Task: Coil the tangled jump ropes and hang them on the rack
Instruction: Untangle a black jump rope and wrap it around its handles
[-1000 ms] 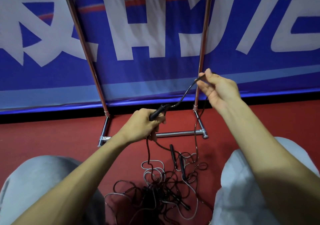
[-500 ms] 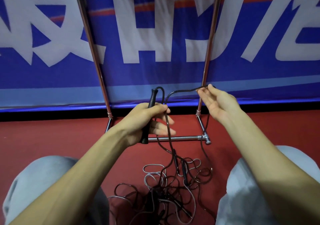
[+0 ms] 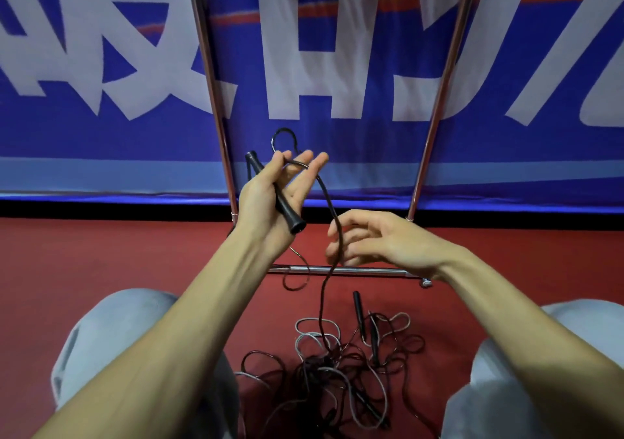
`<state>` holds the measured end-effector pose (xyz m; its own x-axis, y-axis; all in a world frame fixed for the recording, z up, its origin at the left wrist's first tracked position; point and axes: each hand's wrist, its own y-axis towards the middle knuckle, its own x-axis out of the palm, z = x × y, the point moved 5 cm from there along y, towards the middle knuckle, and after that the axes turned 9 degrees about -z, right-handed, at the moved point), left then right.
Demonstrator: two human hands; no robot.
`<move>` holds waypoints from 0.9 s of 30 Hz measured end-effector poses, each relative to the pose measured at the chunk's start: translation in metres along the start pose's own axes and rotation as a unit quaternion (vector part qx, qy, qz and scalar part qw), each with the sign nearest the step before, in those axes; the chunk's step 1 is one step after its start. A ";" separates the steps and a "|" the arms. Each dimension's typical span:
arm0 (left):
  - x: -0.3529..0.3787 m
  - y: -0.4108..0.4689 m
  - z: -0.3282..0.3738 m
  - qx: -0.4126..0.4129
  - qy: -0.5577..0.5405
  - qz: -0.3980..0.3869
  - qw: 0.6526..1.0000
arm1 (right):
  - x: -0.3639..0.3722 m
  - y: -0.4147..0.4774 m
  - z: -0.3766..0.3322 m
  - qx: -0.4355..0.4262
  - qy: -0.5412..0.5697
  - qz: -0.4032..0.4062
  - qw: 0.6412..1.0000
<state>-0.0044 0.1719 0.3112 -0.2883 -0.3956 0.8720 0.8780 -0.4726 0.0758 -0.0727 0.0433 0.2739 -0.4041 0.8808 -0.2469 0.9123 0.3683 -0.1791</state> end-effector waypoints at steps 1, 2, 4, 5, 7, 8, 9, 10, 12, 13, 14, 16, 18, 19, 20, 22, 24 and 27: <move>-0.001 0.001 0.001 0.003 0.000 -0.003 1.000 | 0.002 0.001 0.001 0.000 -0.018 -0.001 1.000; -0.001 0.001 0.002 0.003 0.019 -0.009 1.000 | 0.004 0.001 0.001 0.001 -0.031 -0.001 1.000; -0.002 0.002 0.004 0.011 0.106 -0.010 0.994 | 0.004 -0.001 0.000 -0.001 -0.046 0.002 0.999; -0.003 0.003 0.006 0.022 0.152 -0.008 0.988 | 0.002 -0.002 -0.002 -0.006 -0.046 0.009 0.999; -0.004 0.005 0.010 0.047 0.217 -0.001 0.975 | -0.007 -0.007 -0.007 -0.027 -0.028 0.040 0.998; -0.005 0.006 0.011 0.053 0.237 0.001 0.970 | -0.013 -0.009 -0.011 -0.043 -0.008 0.060 0.997; -0.007 0.007 0.010 0.053 0.254 0.001 0.966 | -0.018 -0.012 -0.015 -0.063 0.020 0.077 0.995; -0.007 0.007 0.007 0.043 0.273 -0.001 0.961 | -0.022 -0.014 -0.018 -0.084 0.052 0.091 0.991; -0.008 0.007 -0.004 -0.001 0.335 -0.011 0.942 | -0.029 -0.017 -0.025 -0.124 0.118 0.111 0.979; -0.008 0.006 -0.012 -0.030 0.371 -0.020 0.928 | -0.032 -0.019 -0.028 -0.142 0.145 0.121 0.972; -0.007 0.004 -0.020 -0.061 0.406 -0.034 0.911 | -0.036 -0.021 -0.031 -0.159 0.167 0.136 0.964; -0.007 0.000 -0.036 -0.112 0.461 -0.068 0.878 | -0.046 -0.026 -0.035 -0.191 0.213 0.171 0.943; -0.008 -0.004 -0.049 -0.145 0.502 -0.098 0.847 | -0.057 -0.033 -0.038 -0.224 0.262 0.206 0.916; -0.008 -0.006 -0.054 -0.162 0.513 -0.113 0.835 | -0.063 -0.037 -0.038 -0.238 0.284 0.223 0.902; -0.008 -0.008 -0.059 -0.187 0.508 -0.132 0.830 | -0.069 -0.041 -0.038 -0.249 0.303 0.241 0.888; -0.006 -0.015 -0.071 -0.252 0.458 -0.177 0.834 | -0.078 -0.046 -0.035 -0.263 0.344 0.270 0.860; -0.001 -0.021 -0.079 -0.278 0.448 -0.223 0.820 | -0.086 -0.047 -0.029 -0.271 0.386 0.293 0.832; 0.002 -0.021 -0.085 -0.234 0.501 -0.245 0.796 | -0.092 -0.045 -0.019 -0.271 0.440 0.323 0.793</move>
<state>-0.0561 0.1141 0.2706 -0.9185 -0.3925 -0.0486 0.3955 -0.9126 -0.1038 -0.0752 -0.0487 0.3225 0.1446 0.7175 0.6814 0.9012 -0.3798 0.2086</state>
